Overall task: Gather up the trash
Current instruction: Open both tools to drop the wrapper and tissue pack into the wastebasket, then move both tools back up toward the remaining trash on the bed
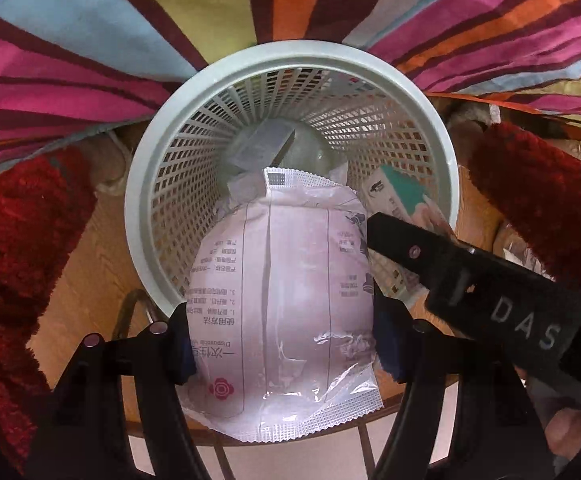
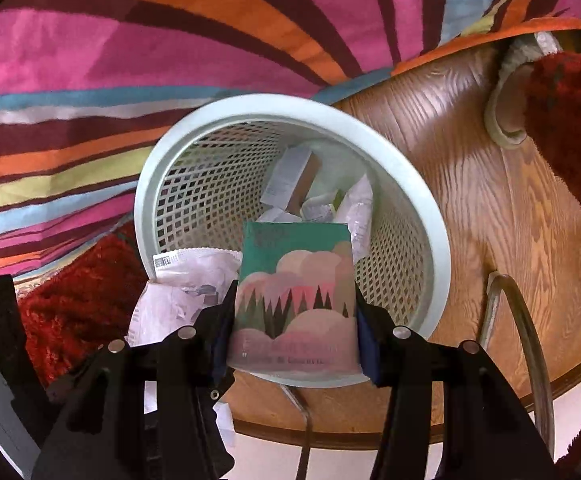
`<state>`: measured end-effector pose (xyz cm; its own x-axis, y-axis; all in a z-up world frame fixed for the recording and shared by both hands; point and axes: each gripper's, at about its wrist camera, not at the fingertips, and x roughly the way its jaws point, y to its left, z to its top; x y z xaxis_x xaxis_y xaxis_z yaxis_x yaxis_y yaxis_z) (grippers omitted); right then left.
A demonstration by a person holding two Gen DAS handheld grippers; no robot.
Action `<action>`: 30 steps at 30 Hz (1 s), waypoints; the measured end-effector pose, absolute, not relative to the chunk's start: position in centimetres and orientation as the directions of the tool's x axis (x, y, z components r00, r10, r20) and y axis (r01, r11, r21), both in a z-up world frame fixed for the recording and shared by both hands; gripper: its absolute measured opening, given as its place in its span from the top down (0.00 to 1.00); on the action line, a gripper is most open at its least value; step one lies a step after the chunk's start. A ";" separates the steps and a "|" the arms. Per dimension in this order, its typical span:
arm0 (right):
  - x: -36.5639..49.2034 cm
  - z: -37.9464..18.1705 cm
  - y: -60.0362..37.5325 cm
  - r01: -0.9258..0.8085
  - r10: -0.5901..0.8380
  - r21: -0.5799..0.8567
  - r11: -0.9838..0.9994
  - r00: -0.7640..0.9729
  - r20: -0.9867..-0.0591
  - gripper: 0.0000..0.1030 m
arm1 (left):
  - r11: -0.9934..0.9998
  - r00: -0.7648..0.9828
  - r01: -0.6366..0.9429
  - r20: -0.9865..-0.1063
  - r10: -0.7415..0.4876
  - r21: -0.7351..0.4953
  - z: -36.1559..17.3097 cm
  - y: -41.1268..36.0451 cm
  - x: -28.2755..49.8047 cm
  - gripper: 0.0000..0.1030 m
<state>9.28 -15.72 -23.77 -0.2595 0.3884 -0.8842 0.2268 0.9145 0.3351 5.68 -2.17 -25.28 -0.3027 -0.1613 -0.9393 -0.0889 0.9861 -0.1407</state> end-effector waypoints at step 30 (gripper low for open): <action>9.0 -20.5 -18.5 0.236 0.372 0.337 0.912 -0.123 -0.920 0.12 | 0.980 -0.209 -0.158 -0.966 -0.150 -0.119 -21.6 0.0 5.2 0.13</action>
